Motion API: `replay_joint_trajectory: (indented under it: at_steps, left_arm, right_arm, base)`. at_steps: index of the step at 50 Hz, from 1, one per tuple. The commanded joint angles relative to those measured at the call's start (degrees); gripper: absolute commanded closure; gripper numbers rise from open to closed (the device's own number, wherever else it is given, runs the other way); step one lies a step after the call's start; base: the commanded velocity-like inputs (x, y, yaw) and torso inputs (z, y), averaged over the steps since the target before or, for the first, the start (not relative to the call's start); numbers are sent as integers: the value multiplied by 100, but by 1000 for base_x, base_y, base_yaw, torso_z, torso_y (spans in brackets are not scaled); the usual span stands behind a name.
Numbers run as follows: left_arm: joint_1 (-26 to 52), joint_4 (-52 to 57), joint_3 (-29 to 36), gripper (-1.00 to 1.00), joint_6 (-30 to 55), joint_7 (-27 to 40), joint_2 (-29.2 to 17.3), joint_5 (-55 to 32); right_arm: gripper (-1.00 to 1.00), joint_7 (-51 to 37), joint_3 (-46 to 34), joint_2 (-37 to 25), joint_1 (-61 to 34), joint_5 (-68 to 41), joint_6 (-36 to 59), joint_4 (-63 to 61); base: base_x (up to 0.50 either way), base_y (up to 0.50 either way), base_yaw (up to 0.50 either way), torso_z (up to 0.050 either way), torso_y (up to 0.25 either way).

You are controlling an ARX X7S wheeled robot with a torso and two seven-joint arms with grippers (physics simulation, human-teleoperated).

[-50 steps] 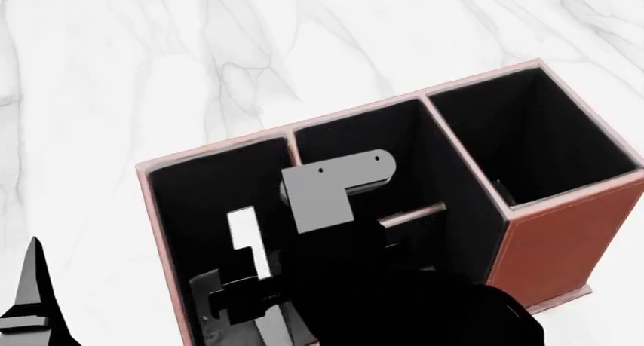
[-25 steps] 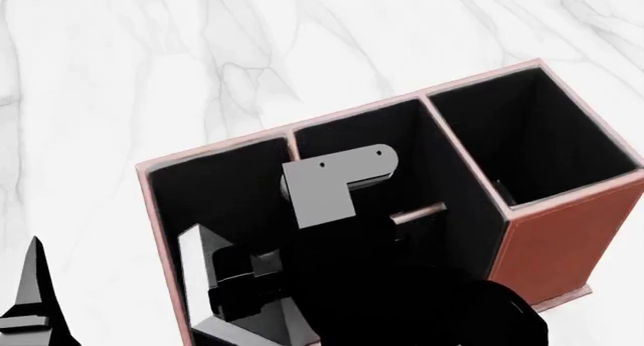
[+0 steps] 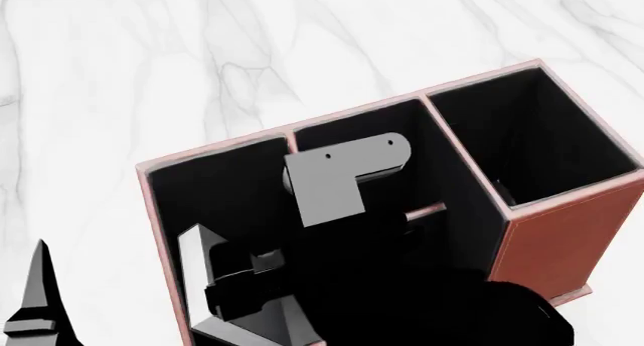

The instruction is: Pick up the book and place it in the left compartment of the caddy.

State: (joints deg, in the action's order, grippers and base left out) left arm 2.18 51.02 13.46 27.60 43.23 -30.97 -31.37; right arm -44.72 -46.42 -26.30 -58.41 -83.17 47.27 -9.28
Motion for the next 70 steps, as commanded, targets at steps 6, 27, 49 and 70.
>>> replay_joint_trajectory:
  at_steps: [6, 27, 49, 70]
  left_arm:
    - [-87, -229, 74, -100, -527, -431, 108, 271]
    - [-87, -198, 71, -100, -536, -407, 71, 222]
    - [-48, -118, 135, -100, -494, -367, 46, 210]
    - [-12, -50, 225, -100, -470, -354, 7, 245]
  right_arm:
    - [-100, -271, 392, -365, 274, 377, -357, -1155]
    - [-100, -344, -160, -1020, 1274, 3214, -1453, -2476]
    - [-100, -746, -453, -1564, 2395, 4989, -2705, -2627]
    - [-100, -1258, -515, -1809, 3145, 5925, -3551, -2775]
  base:
    - [0, 0, 0, 0, 0]
    - [0, 0, 0, 0, 0]
    - [0, 0, 0, 0, 0]
    - [0, 0, 0, 0, 0]
